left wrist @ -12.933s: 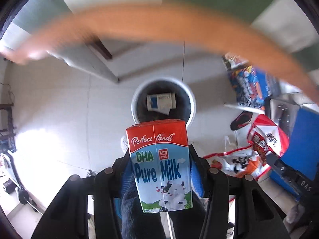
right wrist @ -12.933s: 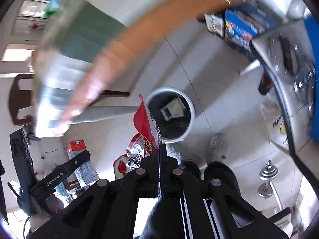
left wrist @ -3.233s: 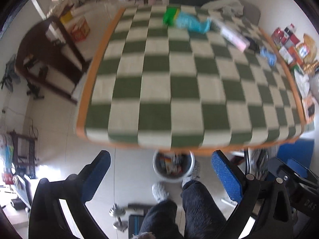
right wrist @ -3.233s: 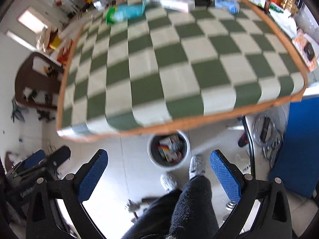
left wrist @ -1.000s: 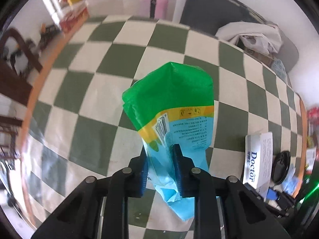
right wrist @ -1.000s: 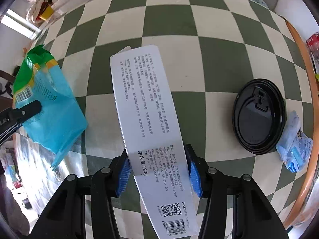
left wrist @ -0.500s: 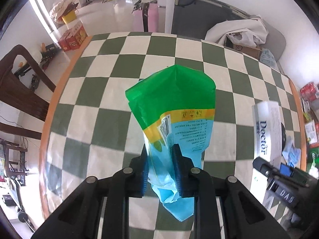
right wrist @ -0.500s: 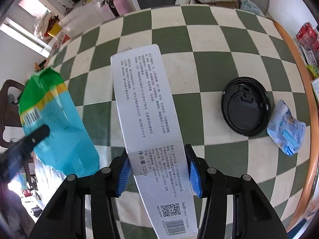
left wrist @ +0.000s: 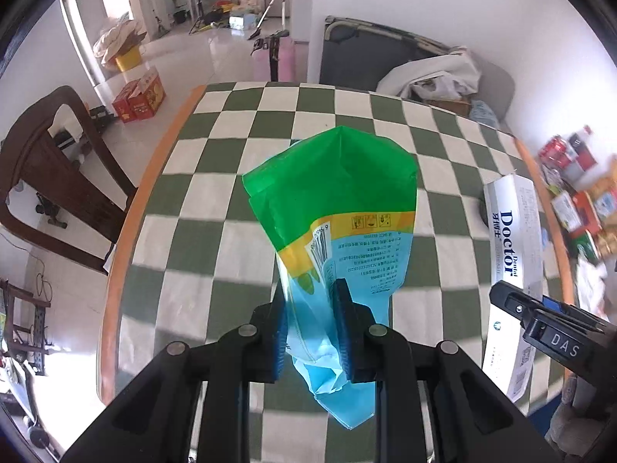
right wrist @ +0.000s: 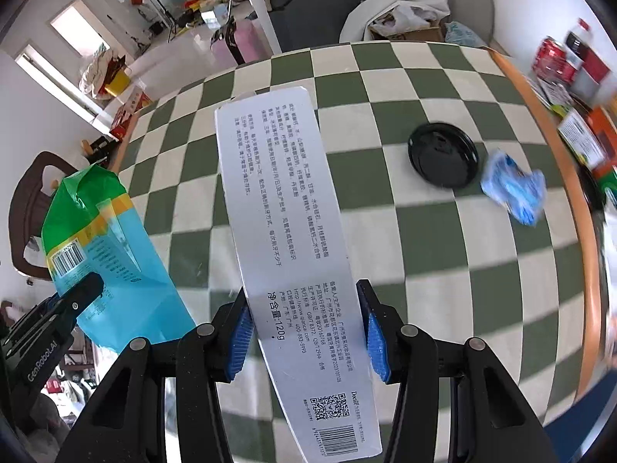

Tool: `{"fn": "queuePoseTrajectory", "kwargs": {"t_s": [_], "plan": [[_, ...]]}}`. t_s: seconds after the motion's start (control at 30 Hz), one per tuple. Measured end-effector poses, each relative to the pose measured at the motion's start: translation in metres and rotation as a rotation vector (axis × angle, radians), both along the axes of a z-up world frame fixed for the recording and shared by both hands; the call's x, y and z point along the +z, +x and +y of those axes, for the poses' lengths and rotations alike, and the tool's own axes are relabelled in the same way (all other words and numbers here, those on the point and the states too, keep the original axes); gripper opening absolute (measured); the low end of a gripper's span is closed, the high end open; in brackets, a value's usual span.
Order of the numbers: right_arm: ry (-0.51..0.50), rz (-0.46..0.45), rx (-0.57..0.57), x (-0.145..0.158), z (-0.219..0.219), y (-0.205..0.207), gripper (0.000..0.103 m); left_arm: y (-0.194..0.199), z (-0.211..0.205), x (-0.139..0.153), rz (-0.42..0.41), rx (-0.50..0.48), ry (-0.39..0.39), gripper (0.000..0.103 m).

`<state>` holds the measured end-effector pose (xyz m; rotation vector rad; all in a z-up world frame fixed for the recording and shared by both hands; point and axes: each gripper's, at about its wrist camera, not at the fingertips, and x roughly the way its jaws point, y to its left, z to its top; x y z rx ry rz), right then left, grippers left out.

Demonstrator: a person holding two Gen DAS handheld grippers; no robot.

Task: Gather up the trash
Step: 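Lift the toothpaste box and snack bag and carry them toward the bin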

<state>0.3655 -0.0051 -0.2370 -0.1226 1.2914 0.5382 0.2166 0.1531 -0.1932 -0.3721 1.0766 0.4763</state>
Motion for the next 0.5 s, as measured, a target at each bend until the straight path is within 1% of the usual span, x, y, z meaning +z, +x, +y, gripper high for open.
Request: {"fn": "queuePoseTrajectory", "kwargs": {"t_s": [0.13,0.27,0.4,0.5], "plan": [[0.011,-0.024,-0.031,0.014,-0.018,-0.056,0.052,-0.051,-0.016,0.008,-0.018,-0.060,0.002,0.018],[0.027,-0.024,-0.063,0.024,-0.041,-0.125,0.052,-0.102,-0.029,0.008,-0.012,-0.099,-0.007,0.018],[0.047,0.011,-0.064,0.024,-0.062,-0.193,0.052,-0.152,-0.043,-0.002,0.028,-0.125,-0.039,0.018],[0.050,0.069,-0.048,0.013,-0.078,-0.243,0.052,-0.179,-0.052,-0.017,0.071,-0.128,-0.073,0.018]]}}
